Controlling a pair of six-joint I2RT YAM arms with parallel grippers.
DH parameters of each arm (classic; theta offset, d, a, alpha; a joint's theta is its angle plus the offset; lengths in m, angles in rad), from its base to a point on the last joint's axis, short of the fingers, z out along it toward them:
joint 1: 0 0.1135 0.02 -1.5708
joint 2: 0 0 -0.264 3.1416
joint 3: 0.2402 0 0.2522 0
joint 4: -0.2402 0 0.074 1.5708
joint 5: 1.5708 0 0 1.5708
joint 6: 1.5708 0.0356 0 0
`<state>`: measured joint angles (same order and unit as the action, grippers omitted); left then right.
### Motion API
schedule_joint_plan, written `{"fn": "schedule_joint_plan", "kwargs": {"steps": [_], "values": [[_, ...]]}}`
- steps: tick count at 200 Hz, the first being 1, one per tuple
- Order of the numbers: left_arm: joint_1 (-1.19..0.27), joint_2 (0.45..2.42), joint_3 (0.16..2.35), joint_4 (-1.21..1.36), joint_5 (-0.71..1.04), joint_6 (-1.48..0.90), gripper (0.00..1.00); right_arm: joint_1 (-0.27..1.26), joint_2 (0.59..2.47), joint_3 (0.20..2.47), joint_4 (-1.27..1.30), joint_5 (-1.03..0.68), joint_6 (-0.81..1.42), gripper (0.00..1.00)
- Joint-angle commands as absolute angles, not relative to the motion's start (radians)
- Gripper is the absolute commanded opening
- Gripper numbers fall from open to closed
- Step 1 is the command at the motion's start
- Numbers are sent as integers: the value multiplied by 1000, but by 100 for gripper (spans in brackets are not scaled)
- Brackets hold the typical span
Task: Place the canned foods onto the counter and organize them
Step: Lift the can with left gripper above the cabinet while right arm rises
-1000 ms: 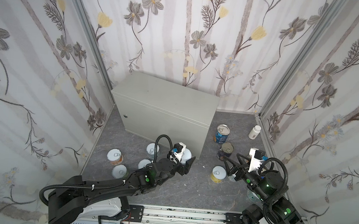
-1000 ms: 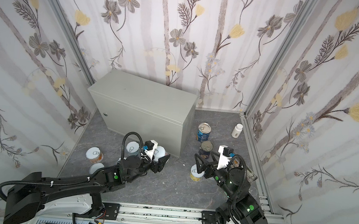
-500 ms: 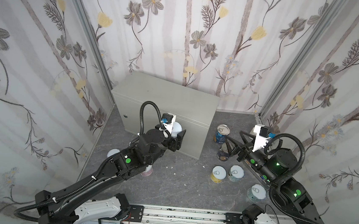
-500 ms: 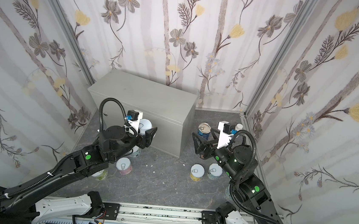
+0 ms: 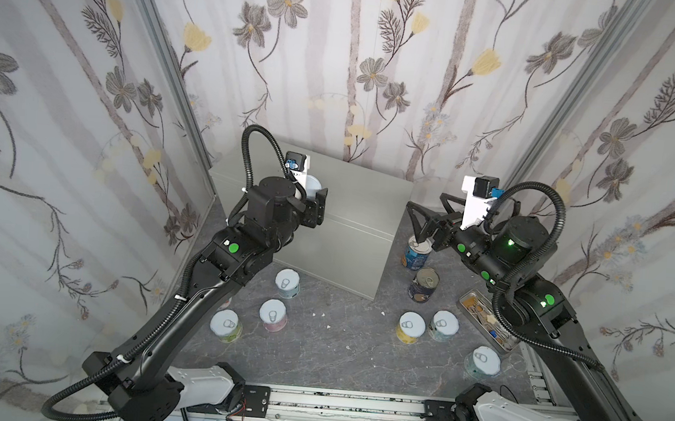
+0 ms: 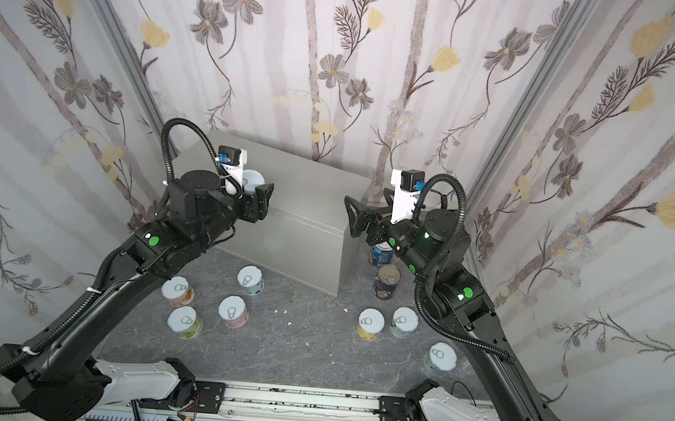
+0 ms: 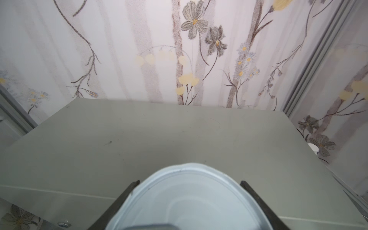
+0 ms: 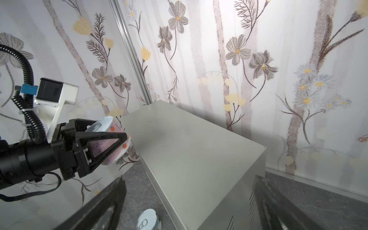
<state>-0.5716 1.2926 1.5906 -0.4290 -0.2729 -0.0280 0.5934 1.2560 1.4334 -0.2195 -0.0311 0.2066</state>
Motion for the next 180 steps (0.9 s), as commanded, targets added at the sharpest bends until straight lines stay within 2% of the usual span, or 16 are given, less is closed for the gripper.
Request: {"fn": "schedule_joint_plan", "kwargs": {"steps": [1, 39, 86, 151, 180], "values": [[-506, 1358, 1670, -384, -232, -8, 66, 593, 1316, 1479, -198, -44, 163, 100], [-369, 1514, 1826, -385, -176, -15, 66, 591, 1428, 1542, -198, -30, 108, 100], [-282, 1718, 2043, -399, -175, -12, 66, 589, 1519, 1561, -143, -16, 81, 100], [-198, 2015, 2399, -450, -180, 5, 67, 594, 1546, 1532, -101, -33, 66, 100], [-156, 2095, 2465, -457, -161, -19, 67, 601, 1553, 1510, -83, -49, 70, 100]]}}
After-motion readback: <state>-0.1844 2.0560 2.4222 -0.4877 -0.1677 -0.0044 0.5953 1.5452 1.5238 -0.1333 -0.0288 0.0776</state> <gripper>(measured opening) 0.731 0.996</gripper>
